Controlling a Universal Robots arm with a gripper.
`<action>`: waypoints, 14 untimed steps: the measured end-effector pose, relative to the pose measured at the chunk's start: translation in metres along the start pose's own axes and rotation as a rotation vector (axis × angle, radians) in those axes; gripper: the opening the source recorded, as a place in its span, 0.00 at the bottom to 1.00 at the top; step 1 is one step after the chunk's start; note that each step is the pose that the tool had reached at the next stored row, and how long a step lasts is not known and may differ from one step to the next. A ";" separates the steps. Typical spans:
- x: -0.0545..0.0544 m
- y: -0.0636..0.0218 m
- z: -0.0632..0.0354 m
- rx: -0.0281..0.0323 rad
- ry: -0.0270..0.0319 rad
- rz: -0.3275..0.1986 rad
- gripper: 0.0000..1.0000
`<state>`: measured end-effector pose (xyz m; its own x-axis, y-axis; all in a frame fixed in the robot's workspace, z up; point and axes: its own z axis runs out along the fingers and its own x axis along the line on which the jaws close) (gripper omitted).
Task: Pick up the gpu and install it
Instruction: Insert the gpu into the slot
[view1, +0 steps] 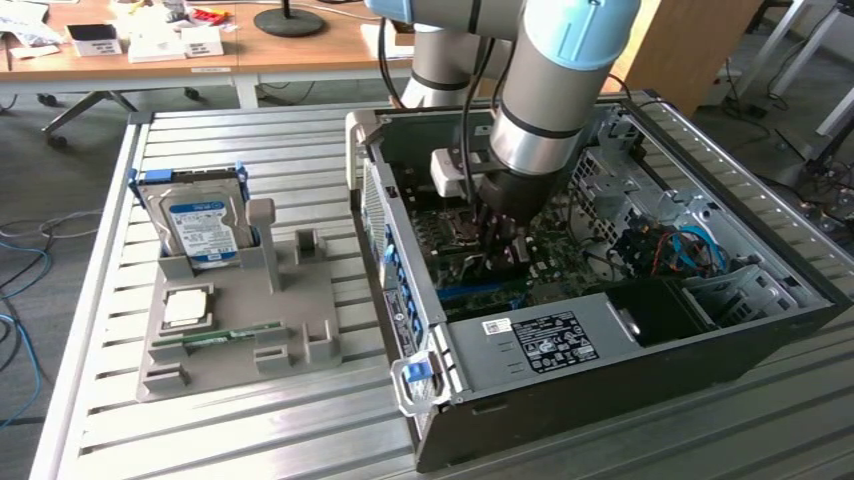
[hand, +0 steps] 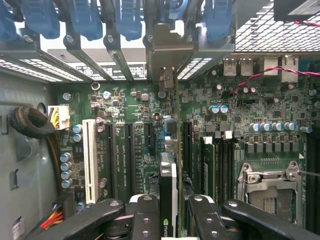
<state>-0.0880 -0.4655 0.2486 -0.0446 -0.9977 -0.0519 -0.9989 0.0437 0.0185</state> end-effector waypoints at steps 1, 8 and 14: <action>0.000 0.0000 -0.0005 -0.0002 0.0004 0.000 0.27; 0.002 -0.0001 -0.0007 0.0000 0.0115 0.000 0.27; 0.002 0.0000 0.0031 -0.0006 0.0141 0.000 0.27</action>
<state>-0.0881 -0.4672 0.2454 -0.0445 -0.9983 -0.0378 -0.9989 0.0438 0.0191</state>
